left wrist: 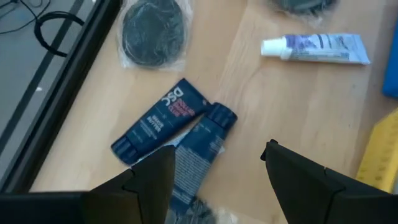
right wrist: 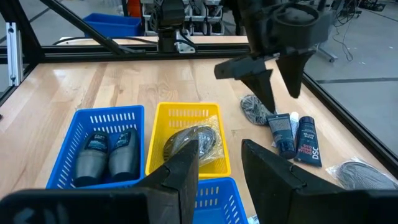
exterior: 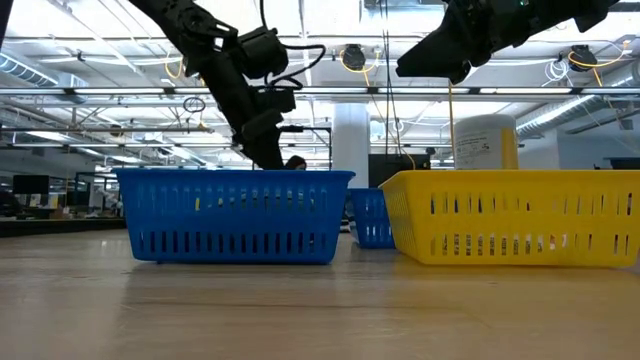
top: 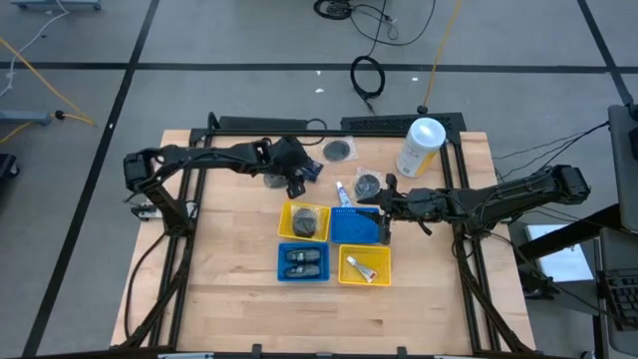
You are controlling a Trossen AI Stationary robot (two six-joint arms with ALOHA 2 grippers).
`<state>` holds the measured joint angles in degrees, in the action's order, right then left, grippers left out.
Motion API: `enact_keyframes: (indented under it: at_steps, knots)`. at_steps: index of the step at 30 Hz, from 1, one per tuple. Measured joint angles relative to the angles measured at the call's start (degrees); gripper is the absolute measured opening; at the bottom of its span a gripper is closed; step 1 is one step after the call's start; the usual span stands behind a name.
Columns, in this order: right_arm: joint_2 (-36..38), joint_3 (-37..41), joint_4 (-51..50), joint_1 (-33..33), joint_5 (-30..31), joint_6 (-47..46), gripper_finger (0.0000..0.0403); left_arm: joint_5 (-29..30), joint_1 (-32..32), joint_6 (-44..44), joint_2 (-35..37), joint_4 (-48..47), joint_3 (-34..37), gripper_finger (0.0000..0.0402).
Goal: Pick & Place Travel size toiletries
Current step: Put the blue shave cream into the top blue basket
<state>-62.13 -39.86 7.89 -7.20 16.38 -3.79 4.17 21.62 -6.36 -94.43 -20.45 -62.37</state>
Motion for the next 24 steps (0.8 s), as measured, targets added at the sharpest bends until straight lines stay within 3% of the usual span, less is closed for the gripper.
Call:
enact_keyframes:
  at_steps: [4, 14, 24]
  knots:
    - [0.00, 0.00, 0.23, 0.00, 0.01, 0.00, 0.0114, -1.80, 0.31, -0.98, -2.44, 1.85, 0.00, 0.0243]
    - [0.02, 0.00, -0.01, 0.00, 0.01, 0.00, 0.0114, -1.04, 0.27, -9.25, -6.37, 3.78, 0.00, 0.0243]
    - [0.02, 2.44, 3.82, 0.12, 0.03, 0.44, 0.0114, -0.09, 0.95, -11.55, -8.60, 5.76, -0.09, 0.0243]
